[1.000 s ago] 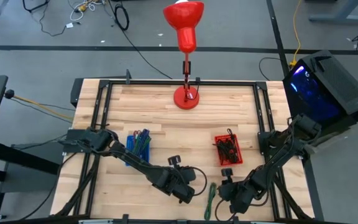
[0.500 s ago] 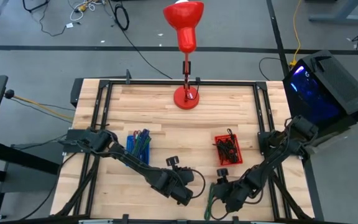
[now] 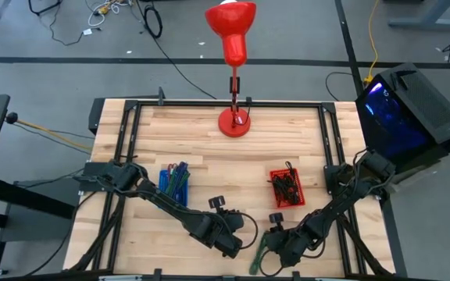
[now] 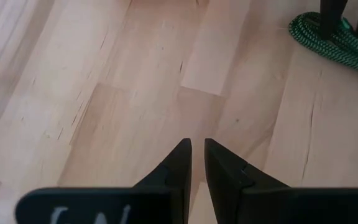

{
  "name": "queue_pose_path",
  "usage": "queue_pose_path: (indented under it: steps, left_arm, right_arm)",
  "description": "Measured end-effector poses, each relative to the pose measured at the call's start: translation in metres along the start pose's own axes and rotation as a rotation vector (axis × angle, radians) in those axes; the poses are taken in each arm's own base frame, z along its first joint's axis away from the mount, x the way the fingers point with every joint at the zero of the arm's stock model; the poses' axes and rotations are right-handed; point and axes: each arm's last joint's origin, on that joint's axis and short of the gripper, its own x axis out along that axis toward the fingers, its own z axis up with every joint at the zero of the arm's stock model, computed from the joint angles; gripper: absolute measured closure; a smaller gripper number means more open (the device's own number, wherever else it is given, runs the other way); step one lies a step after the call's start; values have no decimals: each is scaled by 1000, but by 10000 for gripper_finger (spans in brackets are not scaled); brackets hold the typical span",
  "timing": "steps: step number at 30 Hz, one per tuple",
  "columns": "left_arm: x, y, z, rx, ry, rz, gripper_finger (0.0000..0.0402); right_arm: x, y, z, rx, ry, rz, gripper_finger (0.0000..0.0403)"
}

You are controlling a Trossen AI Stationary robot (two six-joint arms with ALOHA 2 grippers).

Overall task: Pick & Place USB Port
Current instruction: Put the green and black charger cable into the blue bin

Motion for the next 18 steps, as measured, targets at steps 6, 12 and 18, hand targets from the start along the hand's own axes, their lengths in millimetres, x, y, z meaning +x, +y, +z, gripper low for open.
queue_pose_path:
  steps: [6,12,18]
  left_arm:
    - [0,0,0,0,0,0,351]
    - [0,0,0,-1,-1,-1,351]
    - [0,1,1,8,-35,40,351]
  right_arm:
    - [1,-1,-1,-38,18,9,387]
    - [-9,-3,4,-38,-4,41,401]
    - [-51,-14,16,-64,-88,8,402]
